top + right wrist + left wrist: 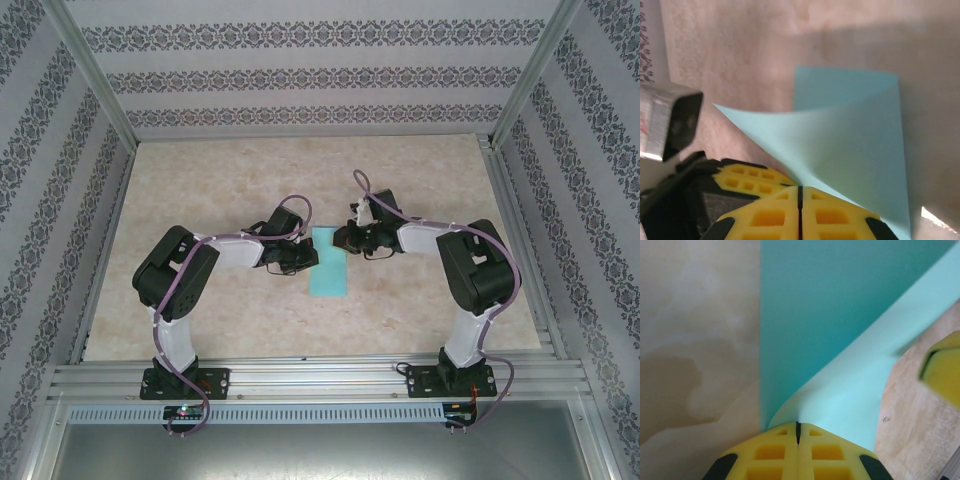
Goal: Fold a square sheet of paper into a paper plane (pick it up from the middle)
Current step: Fold the square sheet of paper in half at the center of the table.
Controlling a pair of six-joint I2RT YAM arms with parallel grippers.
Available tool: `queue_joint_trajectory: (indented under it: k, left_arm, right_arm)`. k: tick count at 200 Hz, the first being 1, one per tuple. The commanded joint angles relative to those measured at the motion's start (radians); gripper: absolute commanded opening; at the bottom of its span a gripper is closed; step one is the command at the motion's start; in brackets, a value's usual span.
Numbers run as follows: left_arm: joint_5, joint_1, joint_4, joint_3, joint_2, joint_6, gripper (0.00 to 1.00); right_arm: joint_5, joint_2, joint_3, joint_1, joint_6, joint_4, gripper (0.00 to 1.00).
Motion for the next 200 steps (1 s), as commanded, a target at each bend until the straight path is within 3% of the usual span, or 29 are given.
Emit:
queue_joint_trajectory:
  k: [1, 28, 65, 131, 200]
  left_arm:
    - [-0.04, -0.012, -0.132, -0.015, 0.049, 0.025, 0.0]
    - [-0.044, -0.013, -0.13, -0.017, 0.043, 0.025, 0.0]
    - [-0.039, -0.012, -0.119, -0.022, 0.046, 0.021, 0.0]
    - [-0.034, -0.012, -0.124, -0.016, 0.055, 0.028, 0.0]
    - [-0.028, -0.012, -0.126, -0.011, 0.058, 0.03, 0.0]
  right_arm:
    - [-0.009, 0.035, 0.028, -0.014, -0.029, -0.031, 0.09]
    - [-0.006, 0.072, 0.025, -0.014, -0.049, -0.037, 0.09]
    - [0.088, 0.11, 0.034, -0.012, -0.09, -0.128, 0.1]
    - [-0.002, -0.006, 0.117, -0.045, -0.065, -0.179, 0.1]
    - [-0.018, 0.106, 0.178, -0.046, -0.068, -0.178, 0.08]
